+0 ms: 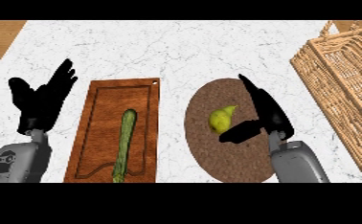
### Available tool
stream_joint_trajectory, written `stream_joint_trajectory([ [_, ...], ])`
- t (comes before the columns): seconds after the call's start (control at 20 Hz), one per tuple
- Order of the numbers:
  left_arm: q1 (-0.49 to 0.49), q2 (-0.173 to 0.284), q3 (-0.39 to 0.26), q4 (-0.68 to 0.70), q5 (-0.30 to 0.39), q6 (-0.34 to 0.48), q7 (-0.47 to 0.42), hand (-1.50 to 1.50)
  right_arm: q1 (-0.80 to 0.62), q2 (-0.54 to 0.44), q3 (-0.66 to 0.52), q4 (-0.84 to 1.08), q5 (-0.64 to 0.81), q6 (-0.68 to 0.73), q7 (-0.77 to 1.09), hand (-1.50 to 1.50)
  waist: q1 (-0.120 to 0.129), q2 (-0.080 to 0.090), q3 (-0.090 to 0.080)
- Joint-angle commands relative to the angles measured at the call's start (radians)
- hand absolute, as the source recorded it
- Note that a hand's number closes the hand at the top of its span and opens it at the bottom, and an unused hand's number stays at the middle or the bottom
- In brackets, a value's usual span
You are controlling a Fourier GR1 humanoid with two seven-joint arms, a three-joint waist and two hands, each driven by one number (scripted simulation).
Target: Pick the pear from the placemat and place it in the basket
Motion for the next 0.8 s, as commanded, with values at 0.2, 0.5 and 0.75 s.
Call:
stream_joint_trajectory([
  [0.2, 0.013, -0.013, 0.026, -0.053, -0.004, -0.022, 0.048, 0.00, -0.019, 0.043, -0.036, 0.126, 0.048, 0.006, -0.120, -1.50, 0.003, 0.000, 0.000],
  [0.5, 0.070, -0.022, 0.030, -0.130, -0.017, -0.020, 0.077, 0.00, 0.050, 0.040, 0.006, -0.007, 0.113, 0.048, -0.015, -1.50, 0.002, -0.001, 0.000],
  [0.75, 0.026, -0.055, 0.019, -0.068, -0.045, -0.015, 0.024, 0.00, -0.022, 0.066, -0.027, 0.212, 0.158, 0.007, -0.116, -1.50, 0.003, 0.001, 0.000],
])
